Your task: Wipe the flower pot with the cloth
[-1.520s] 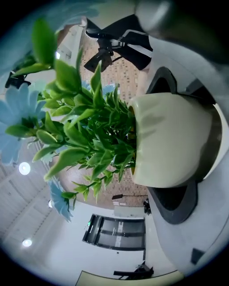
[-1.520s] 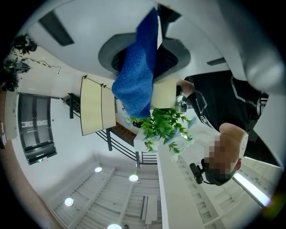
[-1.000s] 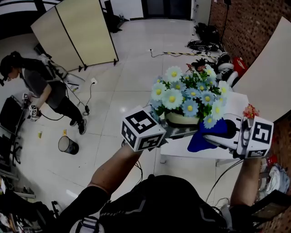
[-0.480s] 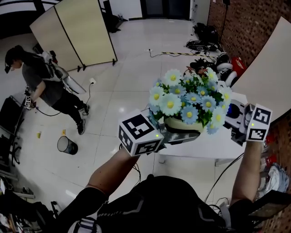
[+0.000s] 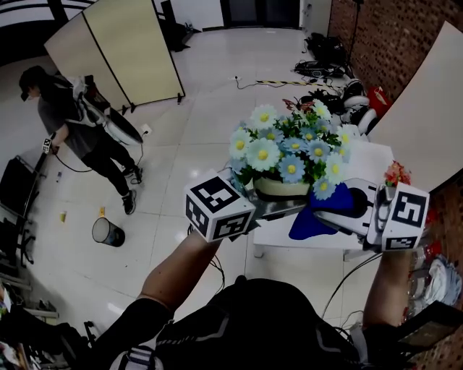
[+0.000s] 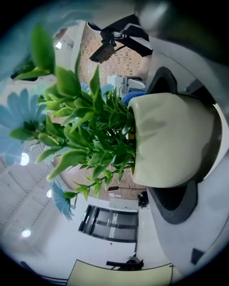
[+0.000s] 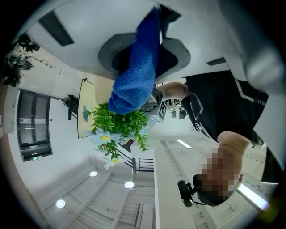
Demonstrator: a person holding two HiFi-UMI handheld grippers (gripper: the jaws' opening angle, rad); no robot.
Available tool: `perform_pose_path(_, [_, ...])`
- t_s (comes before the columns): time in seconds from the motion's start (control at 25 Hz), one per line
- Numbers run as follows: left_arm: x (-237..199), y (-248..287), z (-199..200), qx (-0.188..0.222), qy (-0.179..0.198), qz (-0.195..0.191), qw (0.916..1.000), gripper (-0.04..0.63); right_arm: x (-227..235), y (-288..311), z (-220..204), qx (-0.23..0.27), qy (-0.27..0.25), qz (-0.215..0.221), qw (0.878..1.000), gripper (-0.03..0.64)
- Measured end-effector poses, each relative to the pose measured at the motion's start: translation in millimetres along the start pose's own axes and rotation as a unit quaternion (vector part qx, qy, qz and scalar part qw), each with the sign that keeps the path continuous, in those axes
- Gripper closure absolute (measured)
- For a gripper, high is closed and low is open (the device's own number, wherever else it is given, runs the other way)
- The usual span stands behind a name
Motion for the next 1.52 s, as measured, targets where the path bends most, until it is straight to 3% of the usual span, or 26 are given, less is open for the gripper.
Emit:
perform_pose_path(0.28, [4.4, -1.2, 2.6, 0.015, -0.004, -0.009, 0.9998, 0.014, -8.7, -13.0, -0.8, 0.043, 0.007, -0.013, 0.999, 0.540])
perform_pose_path(0.4, [8.2, -2.2, 3.0, 0.028, -0.017, -0.010, 0.9994, 0.014, -5.5, -32.2, -18.0, 0.069, 0.019, -0.063, 0.995, 0.540])
perform_pose_path(0.52, [12.8, -4.1, 11.6, 0.040, -0.005, -0.015, 0.9991, 0.014, 22.3, -40.5, -51.5, 0.111, 0.076, -0.128, 0.983, 0.540])
perform_pose_path(0.64, [17.5, -6.5, 21.0, 0.054, 0.000, -0.028, 0.9982, 0.014, 49.1, -15.8, -77.2, 0.120, 0.115, -0.155, 0.974, 0.540])
perform_pose_path(0.96, [11.6, -2.9, 16.8, 0.040, 0.007, -0.036, 0.9985, 0.014, 62.1, 42.4, -59.0, 0.187, 0.107, -0.106, 0.971, 0.540])
perform_pose_path(1.24, [8.8, 5.3, 14.6, 0.028, 0.011, -0.018, 0.9994, 0.014, 23.5, 31.7, -53.0, 0.196, 0.077, -0.047, 0.976, 0.540])
perform_pose_path(1.52, [6.0, 7.1, 10.0, 0.038, -0.007, -0.022, 0.9990, 0.014, -14.1, 29.3, -53.2, 0.203, 0.111, -0.028, 0.972, 0.540])
Point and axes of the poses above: the fingertips, and each gripper's own axes: y forward along the fingers, x to its right, z out of its top, the point moved 6 cm from there along -y, backward along the fingers, and after that the axes turned 4 degrees about -x, right-handed, at the moved point
